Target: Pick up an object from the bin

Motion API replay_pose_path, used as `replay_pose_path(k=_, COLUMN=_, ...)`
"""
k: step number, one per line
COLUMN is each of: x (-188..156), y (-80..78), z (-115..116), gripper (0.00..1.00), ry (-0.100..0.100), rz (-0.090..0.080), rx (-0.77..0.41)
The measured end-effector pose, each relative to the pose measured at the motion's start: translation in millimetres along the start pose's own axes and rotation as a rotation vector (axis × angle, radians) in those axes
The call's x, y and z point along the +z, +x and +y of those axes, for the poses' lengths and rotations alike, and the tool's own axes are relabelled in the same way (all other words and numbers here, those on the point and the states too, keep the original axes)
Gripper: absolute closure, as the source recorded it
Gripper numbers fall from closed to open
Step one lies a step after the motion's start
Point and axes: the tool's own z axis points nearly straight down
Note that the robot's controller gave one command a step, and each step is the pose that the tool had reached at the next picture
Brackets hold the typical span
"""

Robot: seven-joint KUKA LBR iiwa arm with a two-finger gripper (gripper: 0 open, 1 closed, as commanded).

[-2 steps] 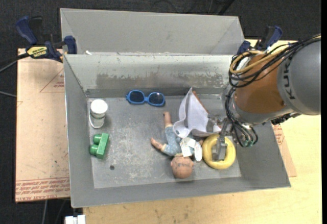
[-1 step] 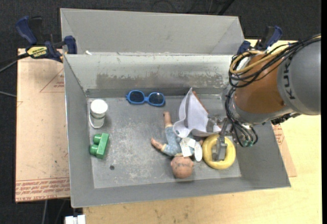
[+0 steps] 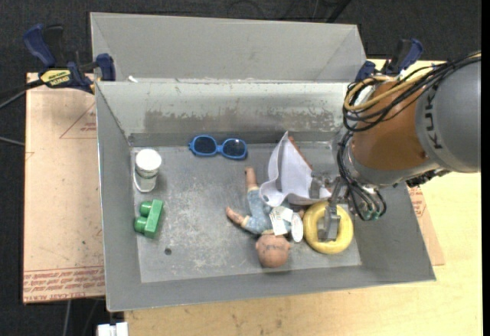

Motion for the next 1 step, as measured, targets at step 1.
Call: replay_pose_path(k=1, x=0.0, y=0.0, z=0.1, gripper=1.0, ry=0.0, rz=0.0, rx=0.0)
